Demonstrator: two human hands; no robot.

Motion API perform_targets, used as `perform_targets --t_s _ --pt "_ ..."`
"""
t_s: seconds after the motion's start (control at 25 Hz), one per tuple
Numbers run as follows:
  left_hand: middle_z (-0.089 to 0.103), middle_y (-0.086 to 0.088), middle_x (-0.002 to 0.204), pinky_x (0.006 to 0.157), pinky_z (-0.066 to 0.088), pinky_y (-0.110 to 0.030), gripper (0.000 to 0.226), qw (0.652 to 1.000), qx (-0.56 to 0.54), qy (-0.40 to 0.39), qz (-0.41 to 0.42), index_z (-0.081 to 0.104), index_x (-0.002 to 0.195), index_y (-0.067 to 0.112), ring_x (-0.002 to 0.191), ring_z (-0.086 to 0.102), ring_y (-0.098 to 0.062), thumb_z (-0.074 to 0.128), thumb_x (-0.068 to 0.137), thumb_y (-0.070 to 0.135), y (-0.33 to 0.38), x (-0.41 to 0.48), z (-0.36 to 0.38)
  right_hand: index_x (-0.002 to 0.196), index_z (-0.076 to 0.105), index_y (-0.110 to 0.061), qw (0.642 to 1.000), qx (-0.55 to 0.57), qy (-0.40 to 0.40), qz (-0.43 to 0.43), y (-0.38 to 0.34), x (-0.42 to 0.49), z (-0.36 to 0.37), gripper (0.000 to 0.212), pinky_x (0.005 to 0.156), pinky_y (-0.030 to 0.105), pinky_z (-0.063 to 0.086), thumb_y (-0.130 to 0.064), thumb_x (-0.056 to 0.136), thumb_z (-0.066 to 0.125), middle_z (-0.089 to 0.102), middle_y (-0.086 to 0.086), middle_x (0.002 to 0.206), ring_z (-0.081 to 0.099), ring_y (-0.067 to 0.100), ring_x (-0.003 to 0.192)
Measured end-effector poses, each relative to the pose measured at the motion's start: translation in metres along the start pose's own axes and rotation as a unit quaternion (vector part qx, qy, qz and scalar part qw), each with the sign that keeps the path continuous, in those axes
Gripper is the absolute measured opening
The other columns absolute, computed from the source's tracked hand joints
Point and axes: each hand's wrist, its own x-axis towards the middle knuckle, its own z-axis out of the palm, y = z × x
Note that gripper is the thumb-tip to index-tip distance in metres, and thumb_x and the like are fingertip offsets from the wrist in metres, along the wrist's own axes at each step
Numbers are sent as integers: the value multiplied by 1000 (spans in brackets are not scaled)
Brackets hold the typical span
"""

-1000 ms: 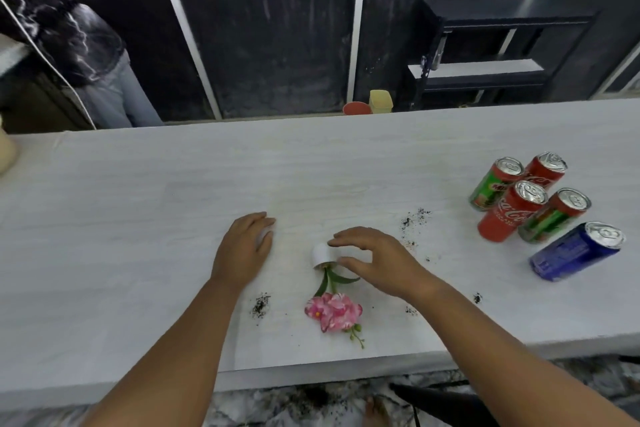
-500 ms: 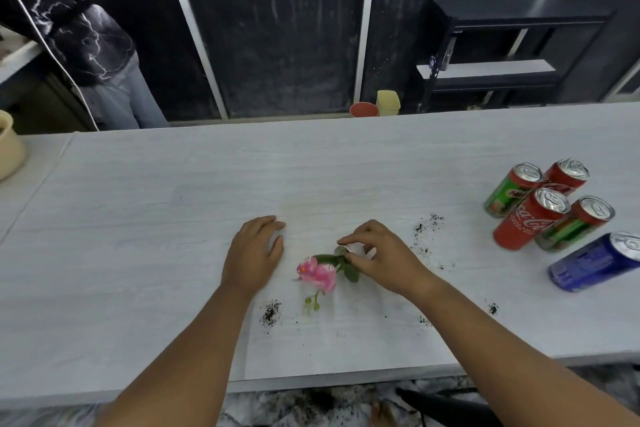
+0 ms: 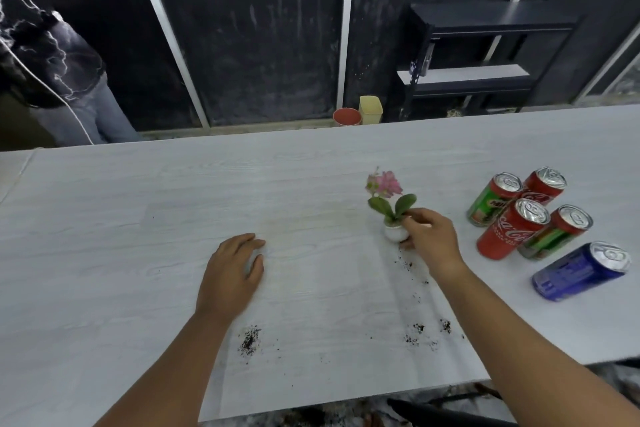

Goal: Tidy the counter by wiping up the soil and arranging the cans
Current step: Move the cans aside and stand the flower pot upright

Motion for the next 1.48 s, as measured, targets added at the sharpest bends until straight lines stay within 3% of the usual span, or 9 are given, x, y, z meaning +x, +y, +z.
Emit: perform_targets --t_s 0.16,0.4,0.6,0.84,1.0,1.12,1.2,1.32,1.48 --pt "59 18 145 116 38 -30 38 1000 1 -3 -5 69 136 35 140 50 -5 51 103 42 0 1 1 113 79 -20 996 24 80 17 -7 46 -16 26 78 43 68 -23 88 86 79 8 106 79 30 92" --pt "58 19 146 115 38 -30 38 1000 5 -4 -3 68 136 37 140 50 -6 52 103 43 -5 1 6 102 82 -26 992 54 115 28 -3 74 -24 17 87 40 67 -27 87 90 83 -3 95 81 20 97" --pt "58 19 146 115 37 -31 38 1000 6 -5 -6 68 136 36 140 50 -6 52 102 43 -3 1 3 80 80 -36 989 31 139 28 -2 74 -25 8 72 37 63 -35 85 85 81 -12 74 74 17 74" --pt "59 18 145 114 37 -30 37 1000 2 -5 -1 69 134 35 139 51 -7 54 101 42 -1 0 1 78 73 -9 986 1 163 40 9 76 -24 19 61 34 48 -25 85 77 62 0 64 58 21 66" --pt "59 18 145 114 36 -29 37 1000 3 -8 -1 69 134 36 138 51 -7 54 101 43 1 1 -1 95 78 -1 987 -10 155 31 18 60 -34 31 68 36 53 -32 94 76 71 1 76 68 22 72" --pt "58 18 145 114 39 -33 38 1000 2 -11 -1 68 135 36 139 51 -8 54 101 44 1 0 -1 122 80 -12 990 -39 134 4 25 26 -45 26 91 38 61 -23 101 70 79 -3 106 75 21 99" --pt "59 17 145 115 39 -34 38 1000 -1 -12 2 69 135 34 139 51 -9 54 102 43 2 -1 -2 129 78 -17 990 -64 123 -19 31 -4 -54 29 93 21 56 -20 102 67 77 -7 115 73 11 107" --pt "63 9 144 115 44 -41 32 1000 -2 -14 -2 72 134 30 138 54 -16 63 104 30 9 -2 -5 128 78 -23 988 -104 110 -36 40 -50 -68 27 74 -4 42 -21 103 67 74 -13 112 66 -9 102" --pt "69 -3 139 107 51 -47 29 997 -14 -20 -74 75 130 19 132 57 -30 65 102 17 40 -2 -9 129 77 -31 986 -120 98 -53 52 -104 -90 26 89 11 46 -28 105 66 72 -13 127 67 9 116"
